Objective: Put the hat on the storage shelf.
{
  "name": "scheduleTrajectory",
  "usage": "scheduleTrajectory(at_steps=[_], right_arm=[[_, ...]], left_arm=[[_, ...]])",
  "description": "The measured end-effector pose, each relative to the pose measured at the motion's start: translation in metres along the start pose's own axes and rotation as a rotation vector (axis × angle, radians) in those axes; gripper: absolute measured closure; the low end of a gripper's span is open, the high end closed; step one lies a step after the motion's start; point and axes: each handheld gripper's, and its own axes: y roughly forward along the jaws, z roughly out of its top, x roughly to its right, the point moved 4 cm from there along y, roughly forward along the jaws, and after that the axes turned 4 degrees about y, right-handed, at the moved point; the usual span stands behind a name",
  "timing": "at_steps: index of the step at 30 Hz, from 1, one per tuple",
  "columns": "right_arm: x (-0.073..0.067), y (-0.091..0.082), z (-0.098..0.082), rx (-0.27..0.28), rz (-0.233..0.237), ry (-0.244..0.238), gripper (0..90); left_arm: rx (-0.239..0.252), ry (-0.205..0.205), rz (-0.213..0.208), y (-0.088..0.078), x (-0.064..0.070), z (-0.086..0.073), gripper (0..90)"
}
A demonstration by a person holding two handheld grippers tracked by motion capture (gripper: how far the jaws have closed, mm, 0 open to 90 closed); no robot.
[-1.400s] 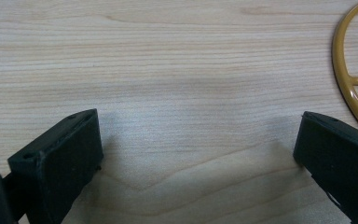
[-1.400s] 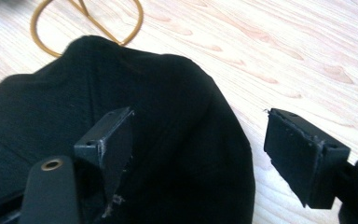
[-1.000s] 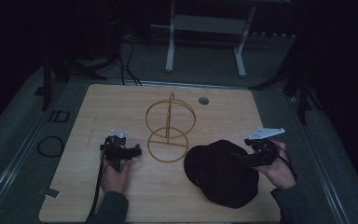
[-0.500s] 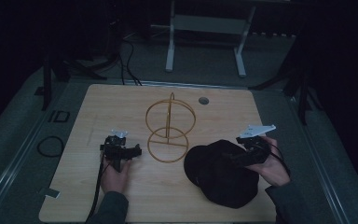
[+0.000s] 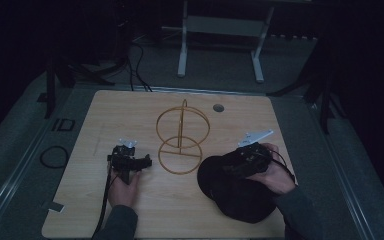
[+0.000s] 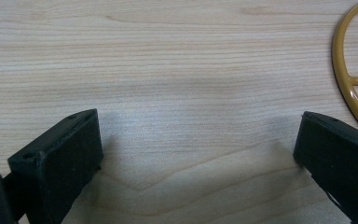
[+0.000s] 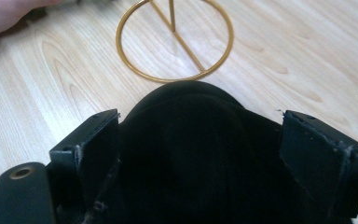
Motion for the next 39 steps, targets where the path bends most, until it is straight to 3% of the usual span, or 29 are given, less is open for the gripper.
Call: scheduleTrajectory(at_steps=[7, 19, 26, 32, 39], right_arm=[[0.0, 0.015, 0.0, -0.064, 0.06, -0.003, 10.1], [0.0, 0.027, -0.01, -0.161, 0.088, 0.005, 10.0], [-0.003, 0.029, -0.013, -0.198, 0.088, -0.011, 9.4], [-0.004, 0.036, -0.018, -0.242, 0.061, -0.025, 10.0], [-0.001, 0.042, -0.024, -0.287, 0.016, -0.04, 25.0]], left_arm=[[0.0, 0.0, 0.0, 0.0, 0.0, 0.0, 0.7], [0.0, 0.0, 0.0, 0.0, 0.0, 0.0, 0.7], [0.0, 0.0, 0.0, 0.0, 0.0, 0.0, 0.7], [0.0, 0.0, 0.0, 0.0, 0.0, 0.0, 0.7], [0.001, -0.001, 0.0, 0.0, 0.0, 0.0, 0.7]])
